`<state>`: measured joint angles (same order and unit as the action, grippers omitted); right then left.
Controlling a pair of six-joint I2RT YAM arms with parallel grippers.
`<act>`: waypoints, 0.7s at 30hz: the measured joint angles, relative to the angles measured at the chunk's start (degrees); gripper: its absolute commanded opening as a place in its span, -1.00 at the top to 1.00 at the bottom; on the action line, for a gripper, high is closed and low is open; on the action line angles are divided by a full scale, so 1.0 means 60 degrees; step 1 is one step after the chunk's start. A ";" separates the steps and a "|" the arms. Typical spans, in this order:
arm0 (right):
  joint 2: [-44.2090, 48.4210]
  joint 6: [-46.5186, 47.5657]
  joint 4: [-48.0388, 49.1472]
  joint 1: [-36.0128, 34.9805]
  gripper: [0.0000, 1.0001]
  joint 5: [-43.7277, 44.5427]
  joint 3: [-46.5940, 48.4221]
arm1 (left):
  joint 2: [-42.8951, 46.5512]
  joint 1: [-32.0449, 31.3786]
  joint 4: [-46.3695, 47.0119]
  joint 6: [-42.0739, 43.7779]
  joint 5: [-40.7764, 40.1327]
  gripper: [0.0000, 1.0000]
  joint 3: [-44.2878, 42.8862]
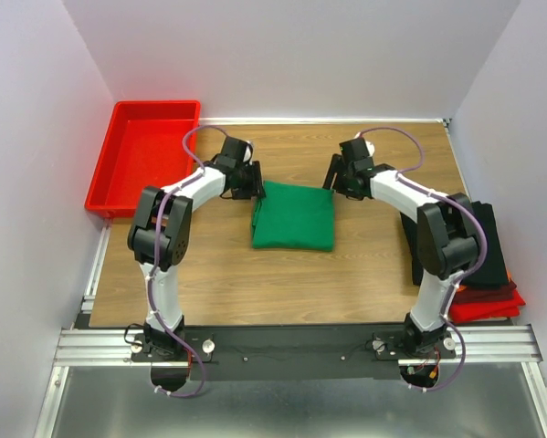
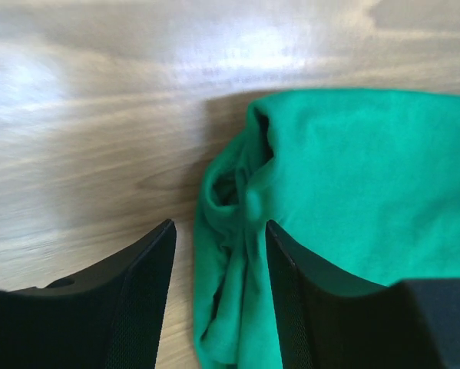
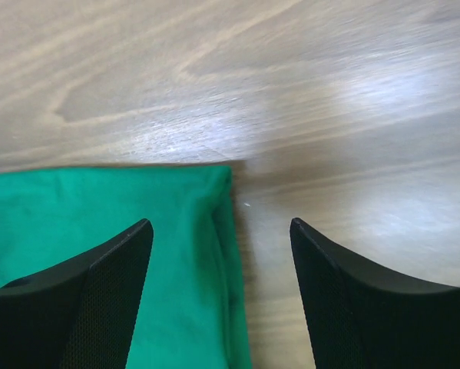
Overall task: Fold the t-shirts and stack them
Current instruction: Fold the tshirt
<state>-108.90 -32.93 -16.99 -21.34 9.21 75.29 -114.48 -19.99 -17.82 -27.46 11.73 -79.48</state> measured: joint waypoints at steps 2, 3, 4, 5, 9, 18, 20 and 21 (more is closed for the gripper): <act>0.0455 0.0000 -0.0120 0.0157 -0.59 -0.0004 -0.0138 | 0.0182 0.0000 -0.0233 0.0127 -0.0310 -0.14 -0.0226; 0.0794 0.0007 -0.0109 0.0211 -0.58 -0.0120 -0.0313 | 0.0335 -0.0004 -0.0328 0.0211 -0.0477 -0.13 -0.0317; 0.1060 0.0007 -0.0131 0.0273 -0.58 -0.0197 -0.0444 | 0.0586 -0.0018 -0.0430 0.0288 -0.0659 -0.11 -0.0408; 0.1406 0.0040 -0.0171 0.0339 -0.58 -0.0444 -0.0612 | 0.0790 -0.0029 -0.0484 0.0350 -0.0780 -0.08 -0.0459; 0.1923 0.0080 -0.0142 0.0372 -0.52 -0.1453 -0.1137 | 0.1417 -0.0448 -0.0710 0.0597 -0.1075 0.20 -0.0765; 0.1840 0.0044 -0.0171 0.0339 -0.23 -0.2590 -0.2244 | 0.1351 -0.2528 -0.0754 0.0681 -0.0874 0.50 -0.0798; 0.1738 0.0007 -0.0171 0.0339 -0.19 -0.2681 -0.2357 | 0.1122 -0.2903 -0.0718 0.0670 -0.0743 0.50 -0.0798; 0.1705 -0.0011 -0.0120 0.0339 -0.15 -0.2699 -0.2433 | 0.0958 -0.3045 -0.0688 0.0645 -0.0678 0.50 -0.0769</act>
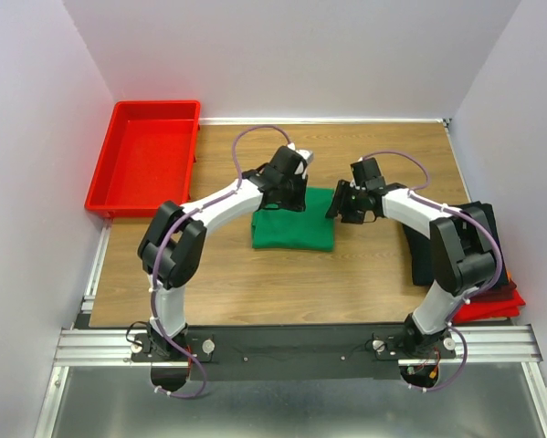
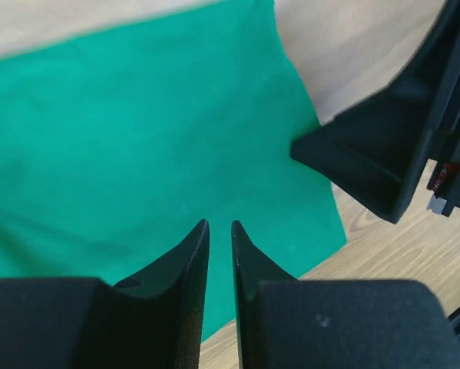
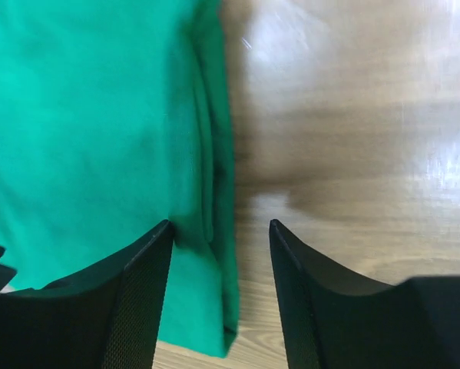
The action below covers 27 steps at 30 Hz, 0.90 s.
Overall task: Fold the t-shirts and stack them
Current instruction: Fold the tshirt, then neatly place the folded tshirt to the corner
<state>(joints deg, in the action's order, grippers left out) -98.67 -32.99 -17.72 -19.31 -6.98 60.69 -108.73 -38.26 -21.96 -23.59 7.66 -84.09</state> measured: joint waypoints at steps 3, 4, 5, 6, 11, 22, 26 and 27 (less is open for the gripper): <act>-0.0069 -0.0033 0.0040 0.0000 -0.15 -0.0022 -0.0339 | -0.0310 -0.0127 0.0055 -0.0040 0.0084 0.51 0.0117; -0.0073 -0.0044 0.0040 0.0000 -0.15 -0.0025 -0.0470 | -0.0419 -0.0149 0.0084 -0.0051 0.0095 0.51 0.0168; -0.0073 -0.0076 0.0033 0.0000 -0.15 -0.0029 -0.0590 | -0.0525 -0.0164 0.0127 -0.0062 0.0102 0.52 0.0240; -0.0062 -0.0076 0.0047 0.0000 -0.16 -0.0036 -0.0612 | -0.0605 -0.0193 0.0146 -0.0076 0.0109 0.52 0.0313; 0.0106 -0.0142 0.0076 0.0000 -0.42 -0.0015 -0.0710 | -0.0831 -0.0226 0.0266 -0.0160 0.0160 0.53 0.0652; -0.0007 -0.0430 0.0656 0.0000 -0.40 0.0000 -0.0535 | -0.0845 -0.0226 0.0444 -0.0186 0.0168 0.55 0.0761; -0.0495 -0.0601 0.1151 -0.0044 -0.38 -0.0055 -0.0368 | -0.0845 -0.0226 0.0546 -0.0186 0.0171 0.55 0.0845; -0.0554 -0.0623 0.1275 -0.0080 -0.37 -0.0069 -0.0350 | -0.0845 -0.0226 0.0568 -0.0186 0.0171 0.55 0.0856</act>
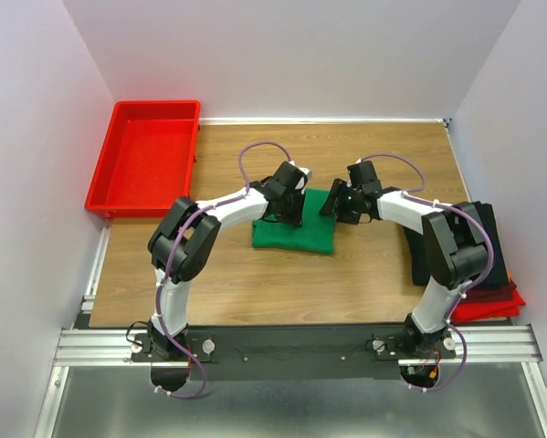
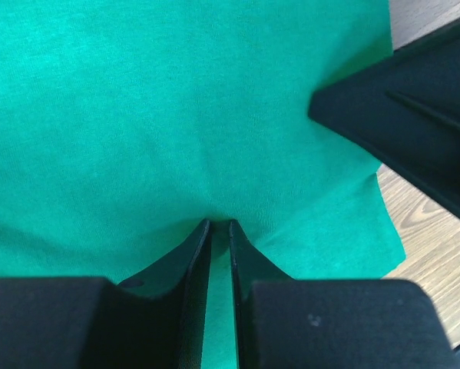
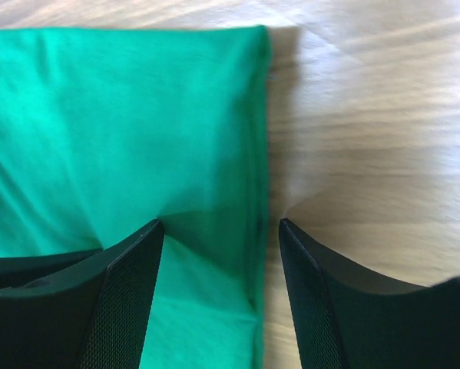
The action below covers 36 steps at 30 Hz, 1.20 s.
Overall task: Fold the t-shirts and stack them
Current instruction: Neatly place the folded tshirt to the corner
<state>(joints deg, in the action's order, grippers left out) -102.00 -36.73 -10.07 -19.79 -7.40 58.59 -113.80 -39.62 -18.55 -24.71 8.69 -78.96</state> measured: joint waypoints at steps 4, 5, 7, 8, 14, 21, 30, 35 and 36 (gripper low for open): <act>-0.0171 -0.0182 0.0386 -0.0240 -0.06 0.0033 0.0033 | -0.0004 0.0000 0.0015 0.0004 0.0000 0.55 0.0004; -0.0222 -0.0229 0.0488 -0.0310 0.14 0.0062 0.0033 | -0.0004 0.0000 0.0018 0.0000 0.0004 0.56 0.0004; -0.0357 -0.0375 0.0608 -0.0426 0.73 0.0138 0.0029 | -0.0004 0.0000 0.0022 0.0004 0.0004 0.56 0.0004; -0.0393 -0.0408 0.0648 -0.0452 0.90 0.0215 0.0029 | -0.0004 0.0000 0.0025 0.0004 0.0004 0.57 0.0004; -0.0466 -0.0936 0.0809 -0.0525 0.99 0.0703 -0.0069 | -0.0040 0.0029 -0.0364 0.0142 -0.0036 0.57 -0.0408; -0.0117 -0.1220 0.0306 -0.0630 0.99 0.2306 -0.0135 | 0.0361 0.0739 -0.1009 0.0532 -0.0091 0.57 -0.1479; -0.0313 -0.2124 -0.2204 -0.0266 0.99 0.4215 0.1126 | 0.1610 0.1690 -0.1246 0.0794 -0.0138 0.57 -0.1821; -0.0951 -0.2339 -0.3672 -0.0044 0.99 0.5151 0.2557 | 0.2120 0.1625 -0.1140 0.0790 0.0066 0.57 -0.1326; -0.0987 -0.2379 -0.3847 -0.0022 0.99 0.5235 0.2692 | 0.2233 0.1614 -0.1118 0.0790 0.0095 0.57 -0.1162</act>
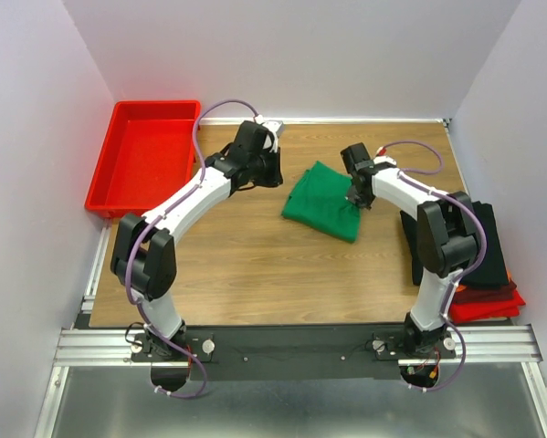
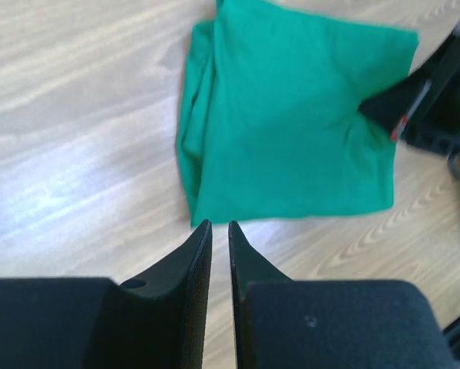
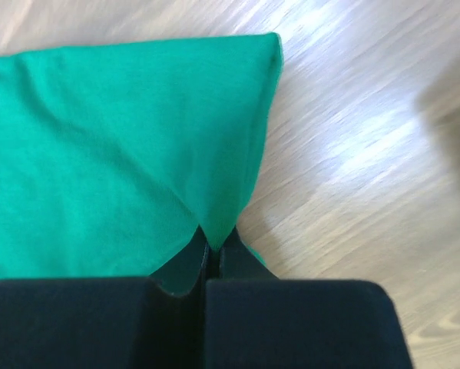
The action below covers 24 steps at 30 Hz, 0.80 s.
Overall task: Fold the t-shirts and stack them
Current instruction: Neatly place the folded tshirt to the corner
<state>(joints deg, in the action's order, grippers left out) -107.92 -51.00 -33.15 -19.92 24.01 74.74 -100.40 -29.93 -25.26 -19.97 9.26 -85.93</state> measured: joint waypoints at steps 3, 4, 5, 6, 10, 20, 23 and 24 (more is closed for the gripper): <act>-0.0168 -0.0219 -0.0820 0.0178 0.99 0.0386 0.0670 | 0.0288 -0.0015 0.0095 0.0000 0.0084 0.57 0.0444; -0.0262 -0.0288 -0.1177 0.0284 0.99 0.0532 0.1013 | 0.0419 -0.0015 0.0135 -0.0004 0.0106 0.57 0.0645; -0.0350 -0.0335 -0.1457 0.0364 0.99 0.0648 0.1311 | 0.0528 -0.0015 0.0157 -0.0004 0.0127 0.57 0.0816; -0.0463 -0.0426 -0.1825 0.0517 0.99 0.0856 0.1745 | 0.0627 -0.0015 0.0171 -0.0004 0.0164 0.56 0.0947; -0.0659 -0.0612 -0.2973 0.0984 0.99 0.1355 0.3056 | 0.0907 -0.0011 0.0433 -0.0033 0.0350 0.56 0.1406; -0.0714 -0.0863 -0.5366 0.2386 0.99 0.1876 0.5446 | 0.1184 -0.0011 0.0729 -0.0033 0.0787 0.56 0.2164; -0.0714 -0.0849 -0.5803 0.2710 0.99 0.1956 0.5807 | 0.1239 -0.0015 0.0780 -0.0029 0.0845 0.57 0.2204; -0.0714 -0.0834 -0.5923 0.2801 0.99 0.1963 0.5909 | 0.1257 -0.0015 0.0790 -0.0033 0.0889 0.56 0.2208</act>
<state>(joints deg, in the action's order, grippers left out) -112.20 -56.01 -68.69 -3.11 35.79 110.19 -92.86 -30.02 -20.51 -20.16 14.59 -72.69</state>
